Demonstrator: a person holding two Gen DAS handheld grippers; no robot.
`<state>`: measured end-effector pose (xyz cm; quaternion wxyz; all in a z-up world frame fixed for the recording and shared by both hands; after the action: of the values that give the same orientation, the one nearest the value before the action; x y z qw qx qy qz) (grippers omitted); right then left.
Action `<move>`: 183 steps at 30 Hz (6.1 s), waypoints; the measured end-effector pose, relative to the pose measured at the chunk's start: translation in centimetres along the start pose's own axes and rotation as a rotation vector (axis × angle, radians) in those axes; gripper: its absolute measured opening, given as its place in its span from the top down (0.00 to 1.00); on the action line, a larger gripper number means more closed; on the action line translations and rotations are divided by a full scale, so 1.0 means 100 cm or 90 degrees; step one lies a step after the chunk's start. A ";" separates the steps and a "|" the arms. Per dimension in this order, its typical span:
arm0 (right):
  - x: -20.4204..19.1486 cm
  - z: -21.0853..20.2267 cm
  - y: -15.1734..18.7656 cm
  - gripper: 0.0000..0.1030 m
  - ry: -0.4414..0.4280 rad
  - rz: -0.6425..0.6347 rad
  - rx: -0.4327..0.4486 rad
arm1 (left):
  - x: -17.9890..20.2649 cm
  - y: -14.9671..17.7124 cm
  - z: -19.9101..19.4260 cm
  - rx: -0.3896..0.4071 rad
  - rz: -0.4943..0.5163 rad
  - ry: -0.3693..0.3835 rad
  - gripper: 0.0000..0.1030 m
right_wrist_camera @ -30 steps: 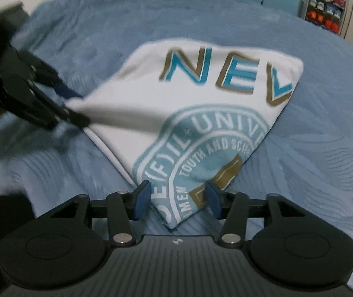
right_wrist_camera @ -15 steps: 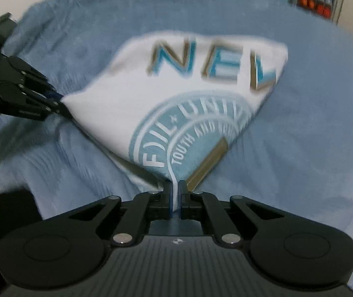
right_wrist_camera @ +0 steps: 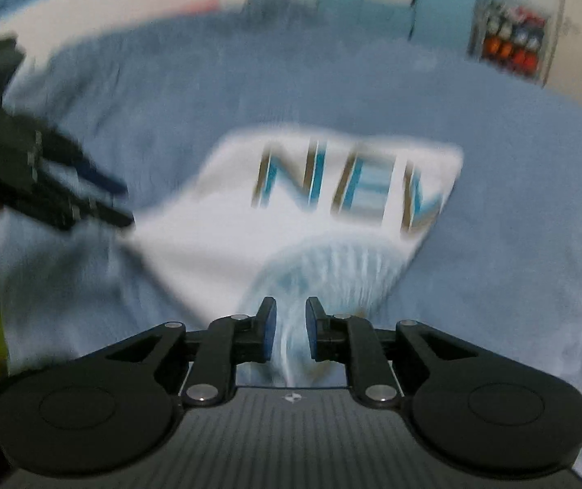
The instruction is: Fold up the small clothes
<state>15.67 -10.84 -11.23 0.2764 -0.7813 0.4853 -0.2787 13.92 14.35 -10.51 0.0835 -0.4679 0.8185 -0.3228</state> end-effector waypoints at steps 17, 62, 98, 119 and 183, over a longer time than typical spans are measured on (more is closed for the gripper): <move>0.023 0.094 0.007 0.84 0.032 0.121 0.013 | -0.029 -0.007 0.086 0.110 -0.110 -0.077 0.53; 0.036 0.173 -0.061 0.69 0.170 0.272 0.081 | -0.028 -0.086 0.110 0.303 -0.066 -0.215 0.53; 0.013 0.086 -0.017 0.66 0.005 0.106 -0.007 | 0.024 -0.012 0.051 0.139 -0.010 -0.128 0.49; -0.003 0.074 0.031 0.60 -0.038 0.051 -0.108 | 0.032 0.028 0.052 0.043 -0.068 -0.074 0.48; 0.207 0.003 -0.012 0.77 0.042 0.308 0.021 | 0.115 -0.121 0.088 0.194 -0.172 0.141 0.82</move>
<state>24.32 -29.24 -7.14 0.3319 -0.6280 0.6626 -0.2376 20.09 -3.28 -8.14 0.0188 -0.5168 0.6946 -0.5002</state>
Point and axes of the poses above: each gripper's, at about its wrist camera, not at the fingertips, and z roughly the way its jaws point, x to its right, y to its underside, the point moved 1 cm from there along z, roughly the way its jaws point, and after that the axes turned 12 degrees about y, right-handed, at the moved point
